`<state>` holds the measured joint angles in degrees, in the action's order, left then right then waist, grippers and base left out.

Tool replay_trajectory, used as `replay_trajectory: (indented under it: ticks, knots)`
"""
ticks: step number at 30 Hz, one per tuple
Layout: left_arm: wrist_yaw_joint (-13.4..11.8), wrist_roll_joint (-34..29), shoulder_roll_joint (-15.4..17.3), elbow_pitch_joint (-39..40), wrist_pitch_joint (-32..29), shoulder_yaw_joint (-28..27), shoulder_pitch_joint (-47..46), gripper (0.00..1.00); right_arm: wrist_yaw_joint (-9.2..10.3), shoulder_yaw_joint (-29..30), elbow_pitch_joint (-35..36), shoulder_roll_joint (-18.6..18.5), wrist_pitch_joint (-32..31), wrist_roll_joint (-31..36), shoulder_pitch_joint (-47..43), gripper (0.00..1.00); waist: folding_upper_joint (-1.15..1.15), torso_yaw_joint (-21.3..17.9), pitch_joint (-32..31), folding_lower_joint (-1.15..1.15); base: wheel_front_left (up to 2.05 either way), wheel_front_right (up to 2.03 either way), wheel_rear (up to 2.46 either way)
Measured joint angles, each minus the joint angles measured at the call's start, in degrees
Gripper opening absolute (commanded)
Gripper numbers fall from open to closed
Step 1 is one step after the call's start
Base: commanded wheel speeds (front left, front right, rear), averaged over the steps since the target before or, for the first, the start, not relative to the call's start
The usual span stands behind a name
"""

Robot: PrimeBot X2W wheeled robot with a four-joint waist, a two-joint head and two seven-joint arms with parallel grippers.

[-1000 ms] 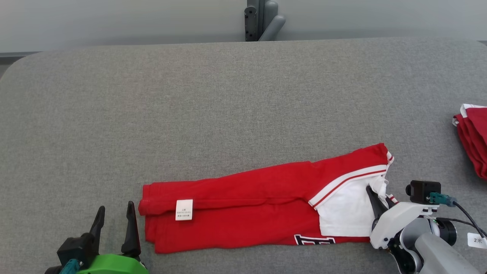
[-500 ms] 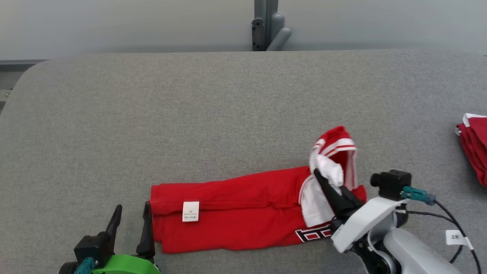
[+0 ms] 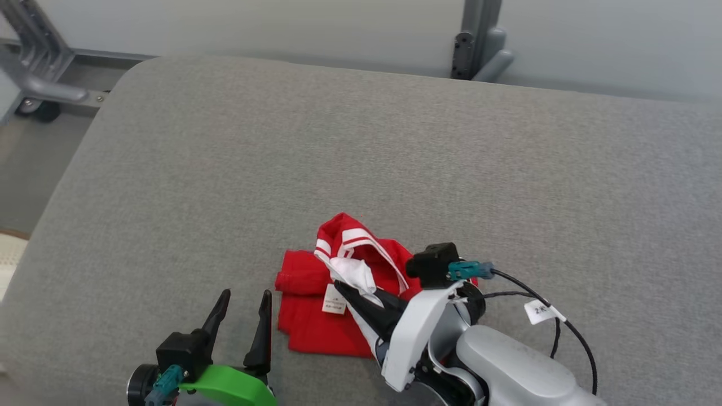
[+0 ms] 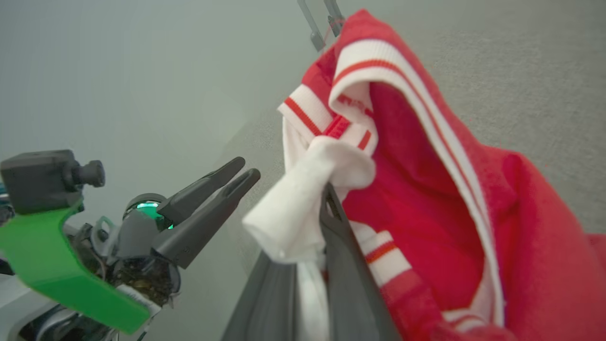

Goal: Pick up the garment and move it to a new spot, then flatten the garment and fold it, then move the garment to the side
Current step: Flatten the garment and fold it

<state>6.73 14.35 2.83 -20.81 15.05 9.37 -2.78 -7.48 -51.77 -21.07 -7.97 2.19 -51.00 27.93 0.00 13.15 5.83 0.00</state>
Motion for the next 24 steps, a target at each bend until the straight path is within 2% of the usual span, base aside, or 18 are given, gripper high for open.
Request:
replay_trajectory:
  ticks: [3, 4, 5, 6, 10, 14, 16, 17, 18, 19, 21, 23, 24]
  knots:
    - [0.0, 0.7, 0.0, 0.0, 0.0, 1.6, -0.8, 1.00, 0.00, -1.5, -5.2, 2.0, 1.2, 0.0, 2.5, 0.00, 0.00, 2.7, 0.3, 0.00, 0.00, 0.00, 0.00]
    - [0.0, 0.8, 0.0, -0.1, 0.0, 2.4, -1.1, 1.00, 0.00, -2.2, -9.4, 3.0, 2.0, -0.1, 3.8, 0.09, 0.00, 4.5, 0.5, 0.00, 0.00, 0.00, 0.00]
    - [-0.1, 1.0, 0.0, -0.2, 0.0, 2.8, -1.2, 1.00, 0.00, -2.0, -11.3, 3.4, 3.0, -0.4, 4.3, 0.90, 0.00, 5.4, 0.6, 0.00, 0.00, 0.00, 0.00]
    - [-0.2, 1.2, 0.0, -0.2, 0.0, 3.2, -1.2, 1.00, 0.00, -2.0, -12.8, 3.7, 4.0, -0.8, 4.9, 1.00, 0.00, 6.2, 0.7, 0.00, 0.00, 0.00, 0.00]
    - [-0.9, 1.2, 0.0, -0.2, 0.0, 2.9, -1.4, 1.00, 0.00, -2.2, -14.7, 4.8, 9.1, -3.1, 6.9, 1.00, 0.00, 8.5, 1.1, 0.00, 0.00, 0.00, 0.00]
    - [-1.9, 1.1, 0.0, 0.1, 0.0, 1.2, -1.4, 1.00, 0.00, 0.2, -14.8, 4.9, 12.3, -3.7, 8.1, 1.00, 0.00, 8.0, 1.4, 0.00, 0.00, 0.00, 0.00]
    - [-2.3, 1.1, 0.0, 0.4, 0.0, 0.0, -1.4, 1.00, -0.01, 3.6, -14.8, 3.8, 12.6, -1.8, 8.1, 1.00, 0.00, 7.1, 1.5, 0.00, 0.00, 0.00, 0.00]
    - [-2.4, 0.9, 0.0, 0.7, 0.0, -0.7, -1.4, 1.00, -0.02, 7.2, -14.0, 3.1, 12.6, 0.0, 8.0, 1.00, 0.00, 6.5, 1.6, 0.00, 0.00, 0.00, 0.00]
    - [-2.4, 0.9, 0.0, 0.7, 0.0, -0.7, -1.4, 1.00, -0.02, 7.2, -14.0, 3.1, 12.6, 0.0, 8.0, 1.00, 0.00, 6.5, 1.6, 0.00, 0.00, 0.00, 0.00]
    - [-2.6, 0.7, 0.0, 0.9, 0.0, -1.4, -1.3, 1.00, 0.00, 11.0, -13.3, 2.3, 12.8, 1.8, 7.8, 1.00, 0.00, 5.8, 1.6, 0.00, 0.00, 0.00, 0.00]
    - [-2.7, 0.3, 0.0, 1.7, 0.0, -2.4, -1.3, 1.00, 0.00, 18.0, -11.3, 1.0, 12.9, 7.1, 5.5, 1.00, 0.00, 4.2, 1.6, 0.00, 0.00, 0.00, 0.00]
    - [-2.9, -0.1, 0.0, 1.9, 0.0, -3.8, -1.3, 1.00, 0.00, 22.3, -9.9, -0.1, 12.9, 13.8, 1.5, 1.00, 0.00, 2.4, 1.3, 0.00, 0.00, 0.00, 0.00]
    - [-2.9, -0.3, 0.0, 2.0, 0.0, -4.3, -1.2, 1.00, -0.01, 25.1, -9.3, 0.1, 12.9, 15.0, -0.6, 1.00, 0.00, 1.5, 1.2, 0.00, 0.00, 0.00, 0.00]
